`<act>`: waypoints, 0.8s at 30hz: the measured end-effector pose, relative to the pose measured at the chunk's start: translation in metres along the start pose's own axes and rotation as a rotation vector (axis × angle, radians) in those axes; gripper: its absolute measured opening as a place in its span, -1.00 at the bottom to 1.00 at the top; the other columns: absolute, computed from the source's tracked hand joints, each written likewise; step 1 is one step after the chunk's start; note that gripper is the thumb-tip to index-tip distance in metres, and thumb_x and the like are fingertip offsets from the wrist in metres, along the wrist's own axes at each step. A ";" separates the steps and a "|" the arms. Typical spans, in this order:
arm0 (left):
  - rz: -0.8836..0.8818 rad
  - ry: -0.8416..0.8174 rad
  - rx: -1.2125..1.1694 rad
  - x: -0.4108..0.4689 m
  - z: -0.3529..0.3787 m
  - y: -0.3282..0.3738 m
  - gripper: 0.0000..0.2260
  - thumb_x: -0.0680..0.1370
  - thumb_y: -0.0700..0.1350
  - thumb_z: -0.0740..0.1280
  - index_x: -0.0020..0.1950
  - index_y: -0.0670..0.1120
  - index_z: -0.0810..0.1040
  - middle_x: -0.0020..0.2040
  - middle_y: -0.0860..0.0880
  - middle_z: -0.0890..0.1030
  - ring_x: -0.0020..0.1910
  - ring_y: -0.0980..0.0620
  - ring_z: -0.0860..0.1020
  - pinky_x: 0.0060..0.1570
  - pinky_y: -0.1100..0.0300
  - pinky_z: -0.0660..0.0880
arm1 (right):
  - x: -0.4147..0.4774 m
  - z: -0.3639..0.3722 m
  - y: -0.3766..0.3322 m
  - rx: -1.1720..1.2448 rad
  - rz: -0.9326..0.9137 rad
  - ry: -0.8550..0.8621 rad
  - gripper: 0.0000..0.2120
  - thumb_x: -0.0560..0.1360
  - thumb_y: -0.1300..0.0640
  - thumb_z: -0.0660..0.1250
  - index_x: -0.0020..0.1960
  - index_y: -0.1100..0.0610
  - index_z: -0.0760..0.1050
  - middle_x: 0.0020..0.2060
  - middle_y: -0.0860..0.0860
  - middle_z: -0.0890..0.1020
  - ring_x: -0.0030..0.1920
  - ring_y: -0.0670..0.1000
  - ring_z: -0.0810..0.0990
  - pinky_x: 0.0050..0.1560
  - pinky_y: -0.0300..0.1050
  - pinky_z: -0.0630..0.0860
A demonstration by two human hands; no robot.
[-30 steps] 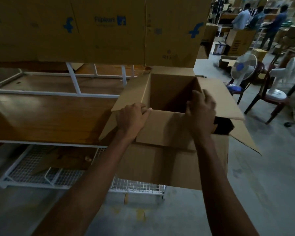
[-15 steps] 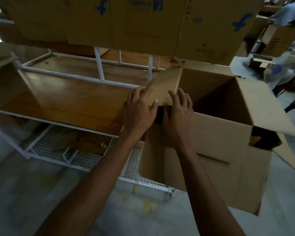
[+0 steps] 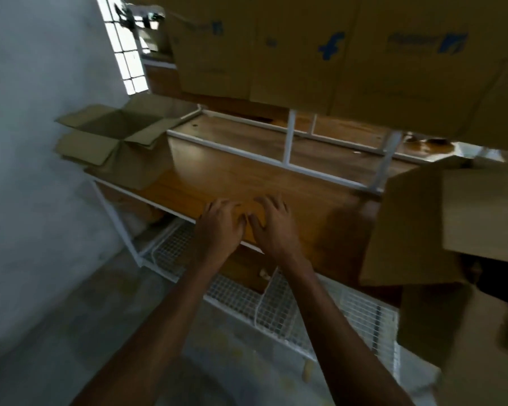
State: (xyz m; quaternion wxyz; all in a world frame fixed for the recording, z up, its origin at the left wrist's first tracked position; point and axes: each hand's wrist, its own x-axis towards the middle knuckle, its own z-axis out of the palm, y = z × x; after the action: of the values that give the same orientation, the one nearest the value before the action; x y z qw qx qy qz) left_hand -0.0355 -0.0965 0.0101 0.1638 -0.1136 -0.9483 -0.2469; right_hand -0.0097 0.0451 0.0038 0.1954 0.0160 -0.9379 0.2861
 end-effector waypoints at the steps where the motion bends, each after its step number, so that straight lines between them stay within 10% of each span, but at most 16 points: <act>1: -0.020 0.013 0.004 0.008 -0.010 -0.023 -0.67 0.58 0.06 0.36 0.33 0.03 0.59 0.29 -0.05 0.60 0.27 -0.13 0.55 0.14 -0.07 0.57 | 0.012 0.019 -0.016 0.017 -0.023 -0.018 -0.60 0.63 -0.06 0.24 0.40 0.10 0.45 0.37 0.12 0.49 0.36 0.20 0.43 0.32 0.17 0.45; 19: -0.301 0.111 0.119 0.187 -0.068 -0.312 -0.65 0.57 0.08 0.31 0.33 0.01 0.57 0.30 -0.07 0.59 0.26 -0.18 0.54 0.15 -0.11 0.57 | 0.256 0.266 -0.180 0.203 -0.266 -0.258 -0.58 0.59 0.03 0.36 0.41 0.08 0.45 0.40 0.09 0.48 0.38 0.12 0.44 0.35 0.08 0.45; 24: -0.253 0.104 0.246 0.261 -0.074 -0.386 -0.54 0.58 0.21 0.16 0.33 0.01 0.59 0.29 -0.03 0.62 0.26 -0.10 0.56 0.19 -0.04 0.57 | 0.341 0.312 -0.211 0.038 -0.332 -0.304 -0.45 0.60 0.07 0.34 0.55 0.07 0.30 0.57 0.09 0.30 0.55 0.15 0.25 0.52 0.10 0.18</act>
State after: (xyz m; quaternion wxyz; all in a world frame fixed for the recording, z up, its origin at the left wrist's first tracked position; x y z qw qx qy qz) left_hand -0.3710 -0.4281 0.0003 0.1928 0.0403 -0.9684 -0.1533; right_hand -0.4055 -0.2728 0.0069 0.0961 0.2168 -0.9355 0.2618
